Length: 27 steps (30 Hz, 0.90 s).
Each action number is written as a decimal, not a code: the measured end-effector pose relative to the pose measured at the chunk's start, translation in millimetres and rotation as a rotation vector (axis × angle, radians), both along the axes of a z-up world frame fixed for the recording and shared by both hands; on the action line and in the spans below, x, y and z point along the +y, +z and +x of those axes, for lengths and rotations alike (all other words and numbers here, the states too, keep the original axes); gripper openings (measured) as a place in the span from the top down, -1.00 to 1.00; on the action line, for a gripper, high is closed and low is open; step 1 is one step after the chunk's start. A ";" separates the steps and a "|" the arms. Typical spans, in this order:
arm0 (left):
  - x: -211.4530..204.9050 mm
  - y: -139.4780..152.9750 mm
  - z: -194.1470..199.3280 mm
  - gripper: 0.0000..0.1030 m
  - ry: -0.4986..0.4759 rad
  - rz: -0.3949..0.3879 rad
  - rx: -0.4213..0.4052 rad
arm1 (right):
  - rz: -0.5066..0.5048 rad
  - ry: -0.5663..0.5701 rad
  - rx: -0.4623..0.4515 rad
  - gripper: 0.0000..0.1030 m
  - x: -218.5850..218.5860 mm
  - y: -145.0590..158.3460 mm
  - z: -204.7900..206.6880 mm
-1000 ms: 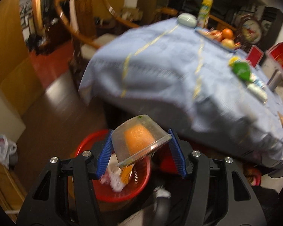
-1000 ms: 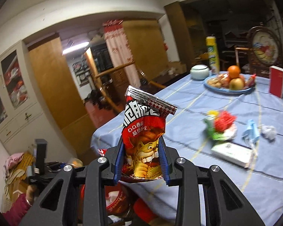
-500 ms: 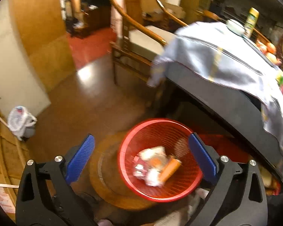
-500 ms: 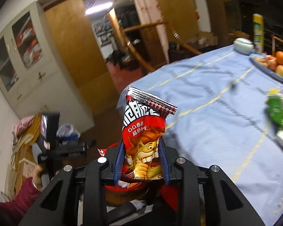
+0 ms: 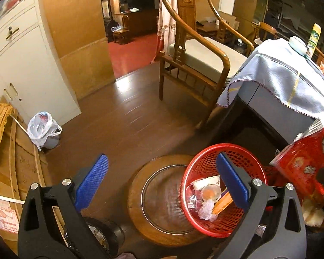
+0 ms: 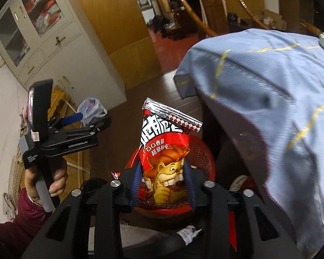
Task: Collect trash
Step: 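Carry the cup and snack bag down to the red wastebasket and release both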
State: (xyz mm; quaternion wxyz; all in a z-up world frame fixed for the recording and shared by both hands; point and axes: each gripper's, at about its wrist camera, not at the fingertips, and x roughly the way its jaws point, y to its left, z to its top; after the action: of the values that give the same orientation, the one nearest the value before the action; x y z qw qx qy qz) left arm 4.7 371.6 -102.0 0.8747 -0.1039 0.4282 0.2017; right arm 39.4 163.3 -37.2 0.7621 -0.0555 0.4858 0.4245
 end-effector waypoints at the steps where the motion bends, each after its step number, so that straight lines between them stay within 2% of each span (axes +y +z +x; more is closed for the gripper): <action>1: 0.7 -0.3 -0.2 -0.87 0.001 -0.003 0.001 | -0.004 0.002 -0.001 0.11 3.2 -0.9 0.1; 7: 1.5 -3.5 1.6 -0.87 -0.006 -0.015 0.005 | -0.006 -0.016 -0.017 0.09 6.5 2.8 1.2; 13: -9.0 2.1 3.4 -0.87 -0.025 0.004 -0.004 | 0.028 -0.002 0.013 0.08 2.9 3.1 3.6; 14: -11.5 3.9 4.0 -0.87 -0.030 0.010 -0.007 | 0.028 0.010 0.011 -0.02 5.1 2.1 3.0; 15: -12.8 5.7 4.3 -0.87 -0.033 0.017 -0.009 | 0.022 0.012 0.004 -0.29 7.1 1.3 2.7; 17: -14.2 8.2 3.6 -0.87 -0.034 0.034 -0.010 | 0.023 0.004 -0.014 -0.59 6.3 0.0 2.1; 24: -18.0 13.7 -0.4 -0.87 -0.034 0.053 -0.023 | 0.034 -0.025 -0.074 -0.60 -8.5 12.6 3.5; 27: -30.6 20.8 -0.4 -0.87 -0.059 0.084 -0.036 | 0.035 -0.065 -0.112 -0.60 -24.1 19.9 3.4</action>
State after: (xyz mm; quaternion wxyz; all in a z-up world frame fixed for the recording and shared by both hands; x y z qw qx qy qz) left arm 4.2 341.0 -81.2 0.8915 -0.0579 0.4064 0.1918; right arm 42.8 139.3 -17.3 0.8022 -0.0502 0.4365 0.4042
